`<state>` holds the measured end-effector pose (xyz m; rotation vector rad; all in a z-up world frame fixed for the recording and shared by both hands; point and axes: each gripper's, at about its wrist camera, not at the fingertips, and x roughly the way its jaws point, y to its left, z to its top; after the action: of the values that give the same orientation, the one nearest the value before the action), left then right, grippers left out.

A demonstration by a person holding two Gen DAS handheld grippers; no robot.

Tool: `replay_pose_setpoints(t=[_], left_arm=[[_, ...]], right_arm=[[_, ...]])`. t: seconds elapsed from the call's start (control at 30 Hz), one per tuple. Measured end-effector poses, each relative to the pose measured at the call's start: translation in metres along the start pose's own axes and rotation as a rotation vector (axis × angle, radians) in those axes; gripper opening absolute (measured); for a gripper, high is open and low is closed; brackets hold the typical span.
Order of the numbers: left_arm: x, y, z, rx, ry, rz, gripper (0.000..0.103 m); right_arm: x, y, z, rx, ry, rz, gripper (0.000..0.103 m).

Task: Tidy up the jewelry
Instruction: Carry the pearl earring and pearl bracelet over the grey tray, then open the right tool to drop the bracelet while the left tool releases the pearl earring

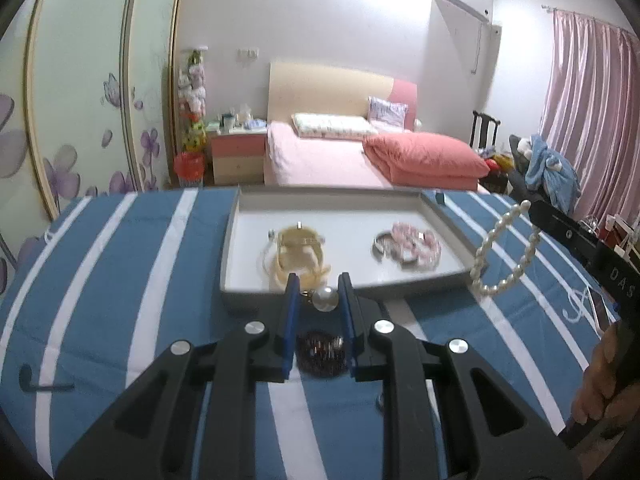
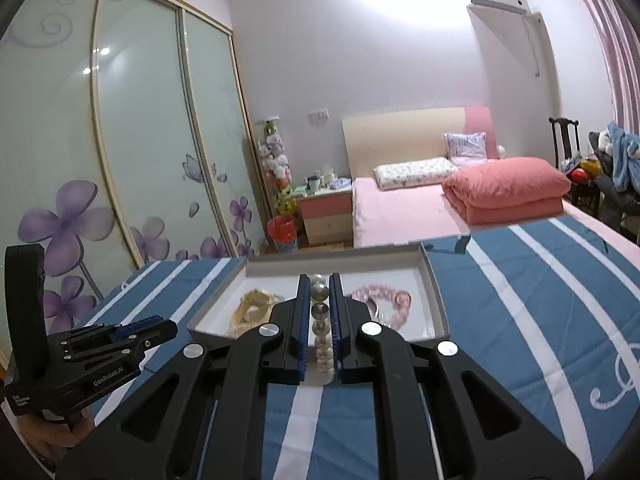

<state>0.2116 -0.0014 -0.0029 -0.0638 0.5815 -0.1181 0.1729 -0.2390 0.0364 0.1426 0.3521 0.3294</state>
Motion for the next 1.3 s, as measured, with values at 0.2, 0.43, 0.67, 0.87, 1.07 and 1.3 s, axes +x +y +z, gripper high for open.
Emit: replay_pose_setpoints(t=[0.2, 0.43, 0.67, 0.87, 1.07, 1.3], left_arm=[[0.006, -0.006, 0.018, 0.019, -0.066, 0.017, 0.020], [0.025, -0.007, 0.040, 0.015, -0.108, 0.016, 0.020], [0.048, -0.002, 0.059, 0.007, -0.130, 0.019, 0.020], [0.066, -0.001, 0.064, 0.014, -0.133, 0.025, 0.020], [0.083, -0.001, 0.063, 0.004, -0.114, 0.017, 0.020], [0.103, 0.002, 0.059, 0.004, -0.083, 0.010, 0.020]], right_arm=[[0.011, 0.001, 0.011, -0.011, -0.031, -0.002, 0.010], [0.028, 0.003, 0.026, -0.015, -0.060, -0.009, 0.010], [0.052, 0.002, 0.036, -0.022, -0.072, -0.018, 0.010], [0.070, -0.003, 0.037, -0.012, -0.063, -0.027, 0.010], [0.092, -0.007, 0.033, -0.003, -0.028, -0.036, 0.010], [0.108, -0.010, 0.023, 0.009, 0.018, -0.042, 0.010]])
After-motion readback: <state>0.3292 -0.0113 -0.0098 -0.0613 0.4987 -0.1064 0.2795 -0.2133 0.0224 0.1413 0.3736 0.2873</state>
